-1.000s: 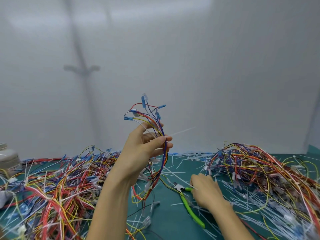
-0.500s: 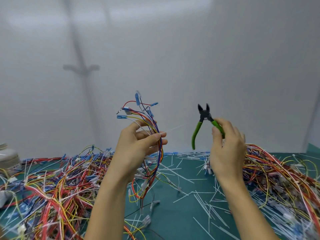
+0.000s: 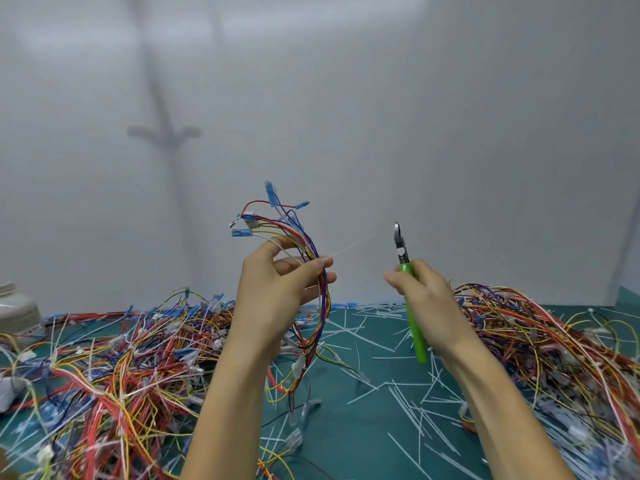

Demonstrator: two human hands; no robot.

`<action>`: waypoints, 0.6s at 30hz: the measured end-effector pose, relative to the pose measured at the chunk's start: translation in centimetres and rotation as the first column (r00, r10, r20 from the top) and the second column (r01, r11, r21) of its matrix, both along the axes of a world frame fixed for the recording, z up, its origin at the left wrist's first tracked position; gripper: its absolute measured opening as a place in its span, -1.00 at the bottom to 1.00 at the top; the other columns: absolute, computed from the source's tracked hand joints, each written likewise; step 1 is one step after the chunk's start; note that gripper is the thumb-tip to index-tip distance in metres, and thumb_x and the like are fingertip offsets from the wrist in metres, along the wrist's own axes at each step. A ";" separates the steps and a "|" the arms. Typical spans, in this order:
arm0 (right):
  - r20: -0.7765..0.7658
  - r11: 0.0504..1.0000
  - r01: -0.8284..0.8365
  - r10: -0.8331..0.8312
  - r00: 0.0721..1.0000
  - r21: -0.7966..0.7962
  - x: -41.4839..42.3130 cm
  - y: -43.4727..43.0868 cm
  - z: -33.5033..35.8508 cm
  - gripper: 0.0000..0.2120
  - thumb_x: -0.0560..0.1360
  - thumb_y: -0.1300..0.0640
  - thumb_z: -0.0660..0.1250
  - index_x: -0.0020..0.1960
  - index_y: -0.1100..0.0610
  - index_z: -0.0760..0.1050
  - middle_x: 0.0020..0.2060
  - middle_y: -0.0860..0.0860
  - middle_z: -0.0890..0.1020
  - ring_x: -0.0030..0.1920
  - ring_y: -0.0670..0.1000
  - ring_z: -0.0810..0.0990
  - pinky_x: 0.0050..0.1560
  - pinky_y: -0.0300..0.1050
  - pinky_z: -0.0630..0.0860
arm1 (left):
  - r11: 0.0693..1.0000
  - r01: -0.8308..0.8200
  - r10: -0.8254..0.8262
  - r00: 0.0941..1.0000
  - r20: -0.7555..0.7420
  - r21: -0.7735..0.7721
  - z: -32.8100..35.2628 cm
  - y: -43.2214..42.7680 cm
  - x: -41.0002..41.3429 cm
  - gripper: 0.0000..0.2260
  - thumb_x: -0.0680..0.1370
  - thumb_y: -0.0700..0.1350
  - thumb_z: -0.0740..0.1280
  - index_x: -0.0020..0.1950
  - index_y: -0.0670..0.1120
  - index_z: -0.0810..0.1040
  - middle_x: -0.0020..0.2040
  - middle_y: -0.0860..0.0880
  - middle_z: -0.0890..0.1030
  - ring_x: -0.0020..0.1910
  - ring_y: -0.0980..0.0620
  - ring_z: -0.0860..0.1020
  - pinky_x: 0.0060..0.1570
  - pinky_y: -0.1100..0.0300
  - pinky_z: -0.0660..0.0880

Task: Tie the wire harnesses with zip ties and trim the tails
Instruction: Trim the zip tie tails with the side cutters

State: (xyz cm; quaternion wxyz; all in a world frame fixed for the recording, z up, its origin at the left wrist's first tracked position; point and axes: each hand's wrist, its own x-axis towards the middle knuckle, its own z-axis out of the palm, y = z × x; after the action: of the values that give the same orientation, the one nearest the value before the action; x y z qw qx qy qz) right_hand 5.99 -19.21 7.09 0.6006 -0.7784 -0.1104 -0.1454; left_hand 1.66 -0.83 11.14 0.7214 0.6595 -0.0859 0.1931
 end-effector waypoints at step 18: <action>0.102 0.891 -0.119 0.181 0.978 -0.438 -2.6 1.1 1.9 -0.34 0.38 -0.46 -0.06 -0.17 0.02 0.59 -0.27 0.16 0.61 -0.23 0.13 0.59 -0.11 0.10 0.51 | 1.000 -0.004 0.004 0.998 0.068 -0.011 0.0 -1.1 0.0 -0.86 0.54 -0.34 0.36 0.03 -0.14 0.54 -0.17 -0.11 0.73 -0.15 -0.05 0.72 -0.13 0.16 0.65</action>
State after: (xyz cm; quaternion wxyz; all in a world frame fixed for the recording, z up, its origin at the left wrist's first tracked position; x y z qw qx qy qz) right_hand 3.42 -18.08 8.99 0.4145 -0.8685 -0.2417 -0.1248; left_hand 1.69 -1.92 11.10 0.7212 0.6489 -0.1078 0.2172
